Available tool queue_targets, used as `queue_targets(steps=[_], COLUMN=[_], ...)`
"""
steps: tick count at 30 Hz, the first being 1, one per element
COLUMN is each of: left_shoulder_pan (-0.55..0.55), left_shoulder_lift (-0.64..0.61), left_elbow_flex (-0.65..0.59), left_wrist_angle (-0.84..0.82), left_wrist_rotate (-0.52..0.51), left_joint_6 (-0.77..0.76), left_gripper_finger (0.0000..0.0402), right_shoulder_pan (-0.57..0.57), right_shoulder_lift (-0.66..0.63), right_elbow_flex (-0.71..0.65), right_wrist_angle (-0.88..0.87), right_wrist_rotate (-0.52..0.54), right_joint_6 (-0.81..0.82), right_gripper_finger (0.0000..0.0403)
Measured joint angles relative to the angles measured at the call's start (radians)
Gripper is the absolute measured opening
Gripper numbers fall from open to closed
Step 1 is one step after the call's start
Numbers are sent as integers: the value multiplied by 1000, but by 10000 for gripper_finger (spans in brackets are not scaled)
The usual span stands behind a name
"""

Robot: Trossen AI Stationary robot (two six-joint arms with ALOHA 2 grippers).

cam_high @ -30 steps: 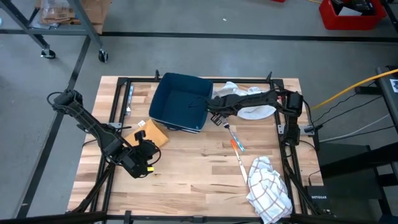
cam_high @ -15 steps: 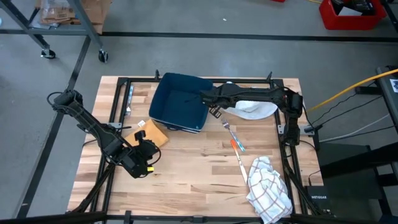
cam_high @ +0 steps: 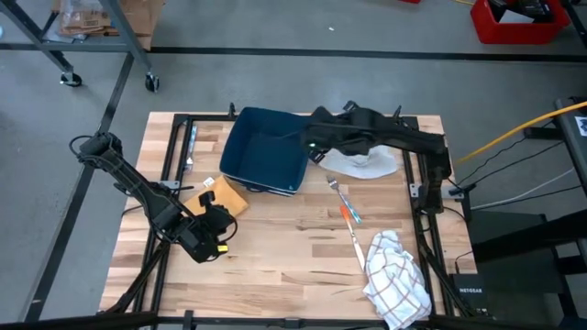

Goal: Fold towel
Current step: Fold the top white patterned towel

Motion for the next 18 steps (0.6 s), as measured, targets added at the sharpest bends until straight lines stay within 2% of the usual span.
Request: queue_targets(steps=[2,5,12,15,18], left_shoulder_pan=[0,0,53,104,162], left_shoulder_lift=[0,0,0,0,0], left_elbow_flex=[0,-1,-1,-1,-1], left_wrist_angle=[36,100,261,384,524], left_wrist_rotate=[-38,-126,-322,-339,-309], left_joint_6=[-2,11,89,174,301], left_gripper_finger=[4,4,4,4,4], right_shoulder_pan=[23,50,86,86,86], right_shoulder_lift=[0,-62,-134,-153,-158], right_elbow_flex=[73,36,39,39,39], right_wrist_angle=[8,58,42,70,95], right_wrist_rotate=[47,134,205,203,197], right_joint_6=[-4,-12,47,48,48], right_gripper_finger=[0,0,0,0,0])
